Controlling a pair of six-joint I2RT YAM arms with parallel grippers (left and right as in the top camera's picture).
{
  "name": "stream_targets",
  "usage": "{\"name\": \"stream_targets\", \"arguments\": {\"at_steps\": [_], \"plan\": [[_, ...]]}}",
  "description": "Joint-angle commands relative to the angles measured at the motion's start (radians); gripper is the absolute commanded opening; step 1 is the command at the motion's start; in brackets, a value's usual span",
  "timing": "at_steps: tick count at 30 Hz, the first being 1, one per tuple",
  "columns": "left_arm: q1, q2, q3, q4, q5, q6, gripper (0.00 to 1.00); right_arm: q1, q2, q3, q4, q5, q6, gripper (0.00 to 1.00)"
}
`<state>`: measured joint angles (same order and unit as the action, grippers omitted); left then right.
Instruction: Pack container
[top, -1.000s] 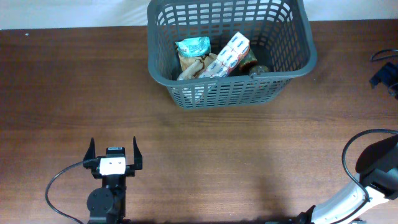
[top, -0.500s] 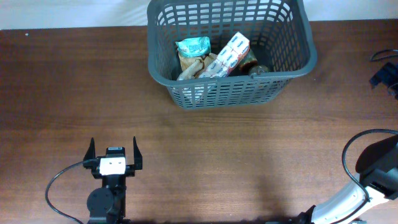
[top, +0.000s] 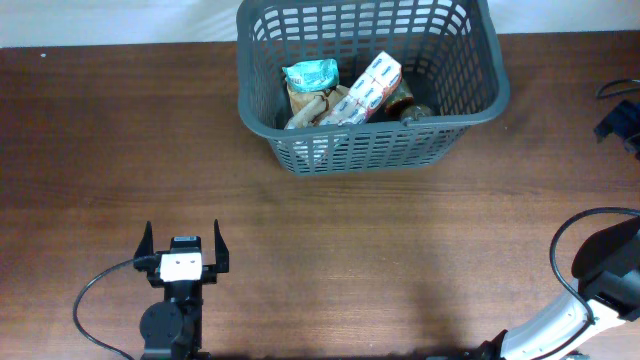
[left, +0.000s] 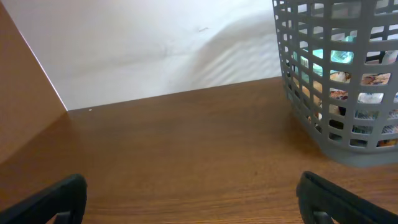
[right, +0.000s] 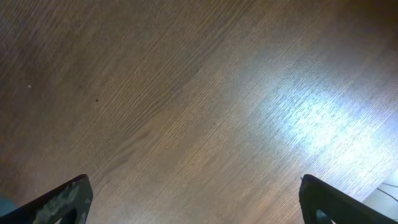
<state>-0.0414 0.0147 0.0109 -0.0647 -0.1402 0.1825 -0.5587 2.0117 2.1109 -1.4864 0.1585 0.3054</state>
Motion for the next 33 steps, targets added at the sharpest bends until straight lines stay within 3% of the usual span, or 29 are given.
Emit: {"name": "stream_targets", "arguments": {"at_steps": [1, 19, 30, 33], "plan": [[0.008, -0.009, -0.002, -0.003, -0.014, -0.002, 0.99, -0.004, -0.01, -0.003, 0.003, 0.002, -0.005, 0.99], [0.008, -0.009, -0.002, -0.003, -0.014, -0.002, 0.99, -0.003, -0.035, -0.003, 0.002, 0.002, -0.005, 0.99], [0.008, -0.009, -0.002, -0.003, -0.014, -0.002, 0.99, -0.003, -0.259, -0.003, 0.005, 0.04, -0.013, 0.99], [0.008, -0.009, -0.002, -0.003, -0.014, -0.002, 0.99, -0.002, -0.345, -0.035, 0.079, 0.036, -0.013, 0.99]]}}
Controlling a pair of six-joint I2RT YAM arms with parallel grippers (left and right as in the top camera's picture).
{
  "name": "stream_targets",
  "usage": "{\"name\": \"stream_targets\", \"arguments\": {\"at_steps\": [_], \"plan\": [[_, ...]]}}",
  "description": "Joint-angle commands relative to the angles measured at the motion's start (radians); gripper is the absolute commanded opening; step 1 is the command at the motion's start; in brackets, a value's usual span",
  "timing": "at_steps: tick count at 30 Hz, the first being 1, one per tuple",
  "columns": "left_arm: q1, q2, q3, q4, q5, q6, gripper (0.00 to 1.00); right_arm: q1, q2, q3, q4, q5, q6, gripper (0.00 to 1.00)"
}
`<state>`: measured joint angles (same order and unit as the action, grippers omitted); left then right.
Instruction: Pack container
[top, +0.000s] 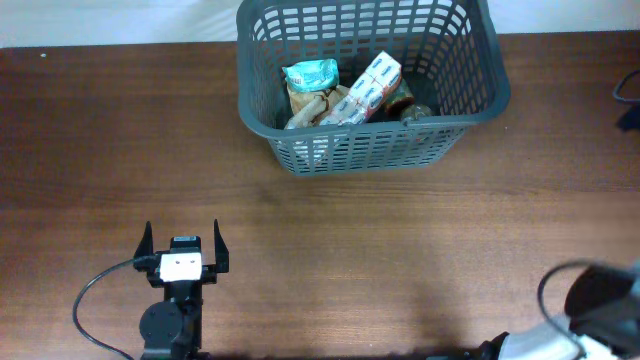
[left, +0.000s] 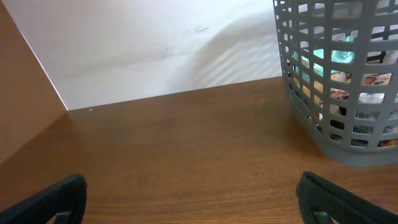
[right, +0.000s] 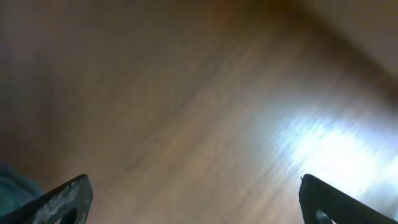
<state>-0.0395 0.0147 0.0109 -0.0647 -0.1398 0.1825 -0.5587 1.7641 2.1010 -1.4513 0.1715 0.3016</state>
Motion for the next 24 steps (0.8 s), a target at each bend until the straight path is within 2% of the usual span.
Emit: {"name": "stream_targets", "arguments": {"at_steps": [1, 9, 13, 24], "plan": [[0.006, -0.009, -0.002, -0.003, -0.014, -0.002, 0.99, 0.003, -0.13, -0.048, 0.086, 0.023, -0.01, 0.99], [0.006, -0.009, -0.002, -0.003, -0.014, -0.002, 0.99, 0.11, -0.455, -0.401, 0.583, 0.023, -0.189, 0.99], [0.006, -0.009, -0.002, -0.003, -0.014, -0.002, 0.99, 0.16, -0.612, -0.579, 0.782, 0.022, -0.2, 0.99], [0.006, -0.009, -0.002, -0.003, -0.014, -0.002, 0.99, 0.333, -0.993, -0.977, 1.141, 0.019, -0.197, 0.99]]}}
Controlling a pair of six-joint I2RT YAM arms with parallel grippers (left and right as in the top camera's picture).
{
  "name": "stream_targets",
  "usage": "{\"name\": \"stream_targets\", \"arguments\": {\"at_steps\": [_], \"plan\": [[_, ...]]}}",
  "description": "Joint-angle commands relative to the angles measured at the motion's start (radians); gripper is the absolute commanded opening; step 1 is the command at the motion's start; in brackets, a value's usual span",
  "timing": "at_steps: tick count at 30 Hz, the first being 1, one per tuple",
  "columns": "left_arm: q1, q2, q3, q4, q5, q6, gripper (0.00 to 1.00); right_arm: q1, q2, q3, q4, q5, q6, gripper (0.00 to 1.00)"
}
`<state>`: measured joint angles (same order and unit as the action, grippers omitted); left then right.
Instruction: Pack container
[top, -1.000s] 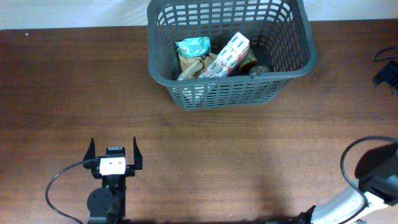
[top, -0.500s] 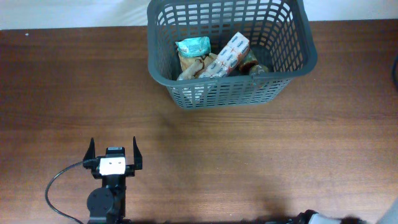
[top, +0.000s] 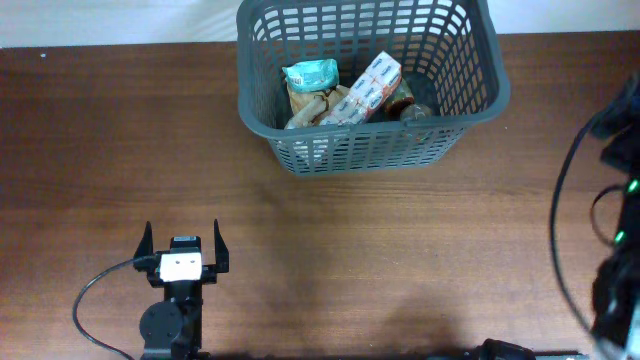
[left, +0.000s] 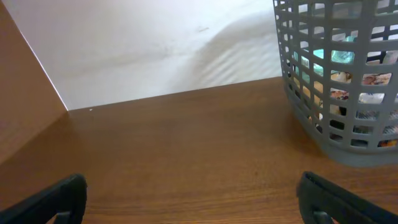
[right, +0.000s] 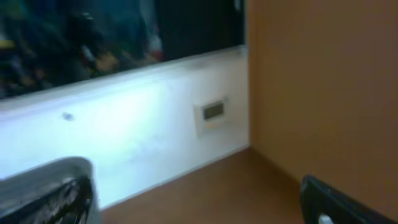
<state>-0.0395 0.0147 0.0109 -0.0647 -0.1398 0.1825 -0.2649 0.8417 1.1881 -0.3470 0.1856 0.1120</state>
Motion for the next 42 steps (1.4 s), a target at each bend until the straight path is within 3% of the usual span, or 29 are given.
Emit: {"name": "stream_targets", "arguments": {"at_steps": [1, 16, 29, 42], "plan": [[0.006, -0.009, -0.002, -0.003, -0.014, -0.002, 0.99, 0.053, -0.1, -0.09, 0.058, 0.005, -0.008, 0.99], [0.006, -0.009, -0.002, -0.003, -0.014, -0.002, 0.99, 0.222, -0.454, -0.357, 0.114, 0.005, -0.008, 0.99], [0.006, -0.009, -0.002, -0.003, -0.014, -0.002, 0.99, 0.226, -0.743, -0.703, 0.35, 0.005, -0.008, 0.99], [0.006, -0.009, -0.002, -0.003, -0.014, -0.002, 0.99, 0.24, -0.827, -0.812, 0.389, 0.006, -0.008, 0.99]]}}
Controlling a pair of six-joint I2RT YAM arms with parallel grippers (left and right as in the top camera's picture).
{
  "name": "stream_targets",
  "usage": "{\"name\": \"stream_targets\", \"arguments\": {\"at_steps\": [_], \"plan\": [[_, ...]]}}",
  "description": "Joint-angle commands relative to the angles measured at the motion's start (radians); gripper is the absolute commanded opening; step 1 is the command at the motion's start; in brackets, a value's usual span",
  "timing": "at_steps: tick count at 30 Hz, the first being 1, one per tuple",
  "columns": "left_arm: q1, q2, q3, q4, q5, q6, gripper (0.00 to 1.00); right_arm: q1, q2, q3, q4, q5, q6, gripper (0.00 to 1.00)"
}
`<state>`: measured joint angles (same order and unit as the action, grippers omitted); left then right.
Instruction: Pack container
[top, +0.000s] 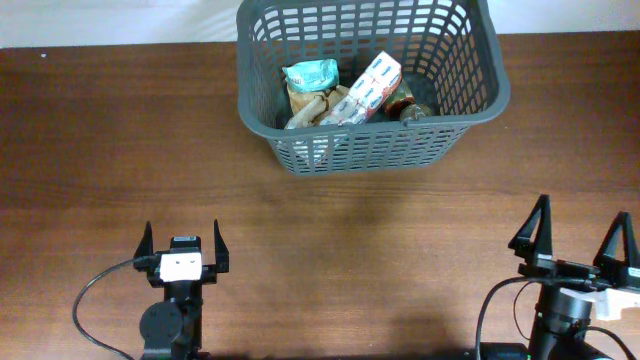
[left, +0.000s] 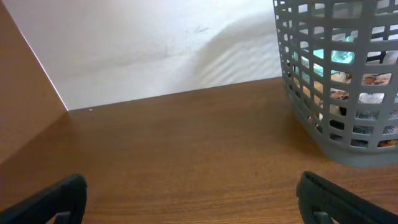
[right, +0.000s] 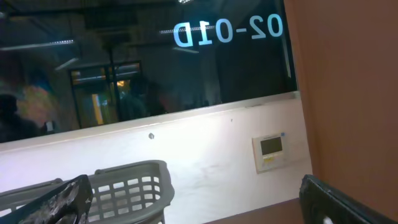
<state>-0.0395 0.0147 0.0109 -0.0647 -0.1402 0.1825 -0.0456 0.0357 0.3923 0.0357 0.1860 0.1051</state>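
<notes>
A grey plastic basket (top: 470, 95) stands at the back middle of the table, holding several packets, among them a teal pouch (top: 312, 73) and a white and red box (top: 372, 84). The basket (left: 336, 137) also fills the right of the left wrist view, and its rim (right: 134, 171) shows low in the right wrist view. My left gripper (top: 181, 248) rests open at the front left, nothing between its fingers. My right gripper (top: 578, 240) stands open at the front right, also with nothing in it.
The brown wooden table (top: 120, 140) meets a white wall (left: 143, 50) at the back. A dark window with reversed lettering (right: 227, 28) and a small wall panel (right: 271, 151) show in the right wrist view.
My right arm has come back into the overhead view and now rests at the front right with its fingers pointing toward the basket. The left gripper and basket have not moved.
At first my right arm lay at the table's right edge, its camera looking down on bare wood. Then it was at the far right edge, its view swinging to the wall. Now it rests open at the front right. My left gripper stayed open and still throughout.
</notes>
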Motion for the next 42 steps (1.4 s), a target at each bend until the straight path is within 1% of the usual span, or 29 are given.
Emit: {"name": "stream_targets", "arguments": {"at_steps": [1, 14, 20, 27, 34, 37, 42], "plan": [[0.006, -0.009, -0.002, -0.003, -0.014, -0.002, 0.99, 0.026, -0.029, -0.025, 0.006, 0.005, -0.001, 0.99], [0.006, -0.009, -0.002, -0.003, -0.014, -0.002, 0.99, 0.067, -0.032, -0.124, 0.007, -0.008, -0.002, 0.99], [0.006, -0.009, -0.002, -0.003, -0.014, -0.002, 0.99, 0.067, -0.032, -0.18, 0.008, -0.105, -0.143, 0.99], [0.006, -0.009, -0.002, -0.003, -0.014, -0.002, 0.99, 0.067, -0.032, -0.225, 0.006, -0.104, -0.143, 0.99], [0.006, -0.009, -0.002, -0.003, -0.014, -0.002, 0.99, 0.067, -0.032, -0.317, 0.019, -0.108, -0.143, 0.99], [0.006, -0.009, -0.002, -0.003, -0.014, -0.002, 0.99, 0.067, -0.032, -0.349, 0.044, -0.108, -0.162, 0.99], [0.006, -0.009, -0.002, -0.003, -0.014, -0.002, 0.99, 0.067, -0.032, -0.387, 0.039, -0.108, -0.18, 0.99]]}}
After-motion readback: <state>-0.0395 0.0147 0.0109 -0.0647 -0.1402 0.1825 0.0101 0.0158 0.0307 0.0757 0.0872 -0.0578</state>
